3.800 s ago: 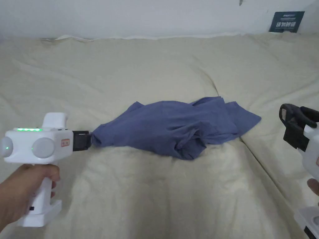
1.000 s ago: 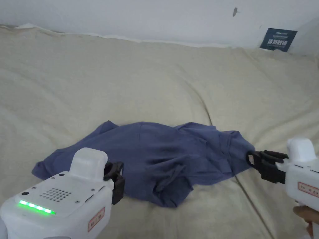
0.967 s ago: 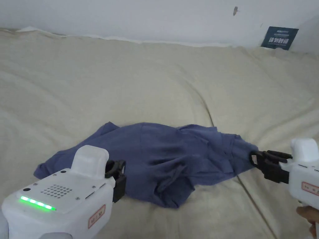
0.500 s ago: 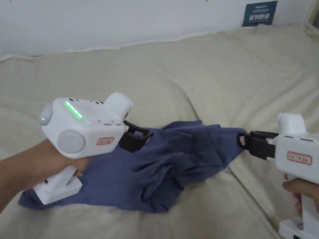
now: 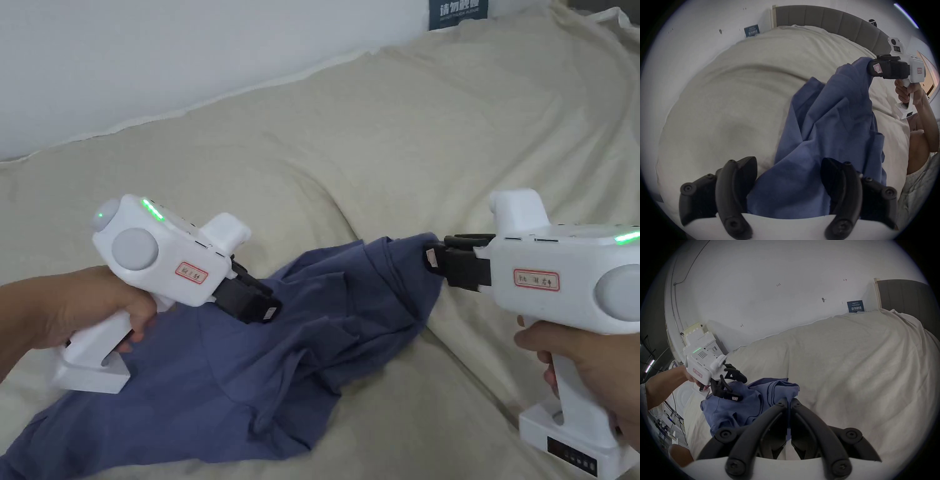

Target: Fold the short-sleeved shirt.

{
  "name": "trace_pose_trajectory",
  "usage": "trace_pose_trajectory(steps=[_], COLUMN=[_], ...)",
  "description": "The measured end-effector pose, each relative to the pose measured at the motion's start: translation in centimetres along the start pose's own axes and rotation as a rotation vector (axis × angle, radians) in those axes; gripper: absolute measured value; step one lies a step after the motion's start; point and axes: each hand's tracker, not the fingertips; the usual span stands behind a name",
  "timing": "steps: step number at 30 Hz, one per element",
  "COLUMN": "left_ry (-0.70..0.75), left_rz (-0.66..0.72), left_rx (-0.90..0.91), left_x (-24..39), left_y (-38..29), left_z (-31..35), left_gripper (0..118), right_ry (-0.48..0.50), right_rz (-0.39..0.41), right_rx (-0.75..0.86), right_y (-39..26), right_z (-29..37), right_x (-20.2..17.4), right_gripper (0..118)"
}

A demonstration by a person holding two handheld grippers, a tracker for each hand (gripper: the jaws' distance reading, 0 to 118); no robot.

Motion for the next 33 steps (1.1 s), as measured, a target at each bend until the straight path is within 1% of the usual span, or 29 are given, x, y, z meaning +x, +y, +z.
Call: trace_pose_trajectory(steps=[1,2,3,4,5,7,10,17,20,21,23,25,26,28,29,30,32,33], left_ry=[-0.012,-0.018,-0.016,-0.011,-0.011,0.005,0.020,0.024,0.000,0.006,0.041,0.047,0.011,0.038,0.045,0.012,0.051,-0.015], left_rz=[-0.003,-0.013,-0.026,-0.032,-0.028,-0.047,-0.045,-0.030,-0.016,-0.015,-0.042,-0.027,-0.007,-0.037,-0.028,-0.016,-0.048,0.017], left_rx=[0.000,0.003,0.007,0.007,0.003,0.009,0.040,0.131,0.136,0.126,0.108,0.108,0.100,0.096,0.092,0.078,0.106,0.058], left_x=[0.0,0.2,0.3,1.4,1.6,2.0,2.3,2.3,2.8,2.9,3.1,2.6,2.9,2.8,2.3,2.3,3.1,2.7], left_y=[-0.1,-0.2,-0.2,0.0,0.0,-0.1,-0.4,-1.5,-1.6,-1.6,-1.9,-1.7,-1.9,-1.7,-1.5,-1.7,-1.3,-1.0], left_z=[0.2,0.5,0.7,1.4,1.5,2.2,3.3,5.9,6.2,5.9,5.4,4.9,4.5,4.0,4.0,3.8,3.9,3.9], left_gripper=[67,52,34,30,30,26,25,25,23,15,15,15,11,8,8,4,2,1], right_ry=[-0.001,0.002,0.000,-0.005,-0.007,-0.005,-0.010,-0.018,-0.016,-0.020,-0.016,-0.020,-0.019,-0.023,-0.025,-0.025,-0.027,-0.029], right_rz=[0.000,-0.001,-0.002,-0.002,-0.003,-0.006,0.006,-0.009,-0.008,-0.008,-0.011,-0.011,-0.010,-0.010,-0.013,-0.015,-0.014,-0.015], right_rx=[0.000,0.001,0.002,0.001,0.001,0.003,-0.001,-0.004,-0.003,-0.003,-0.001,-0.002,-0.003,-0.003,-0.003,-0.004,-0.003,-0.003], right_y=[0.0,0.0,0.0,0.0,0.0,0.0,0.0,-0.1,-0.1,-0.1,-0.1,-0.1,-0.1,-0.1,-0.1,-0.1,-0.1,0.0], right_z=[0.0,0.0,0.0,0.0,0.0,0.1,0.1,-0.1,-0.1,-0.1,-0.1,-0.1,-0.1,-0.1,-0.1,-0.2,-0.2,-0.2], right_x=[0.0,0.0,0.0,0.0,0.0,-0.1,-0.3,-0.1,-0.1,-0.1,-0.1,-0.1,-0.1,-0.1,0.0,0.1,0.2,0.2], right_gripper=[3,3,3,3,3,3,3,3,3,3,3,3,3,3,3,3,3,3])
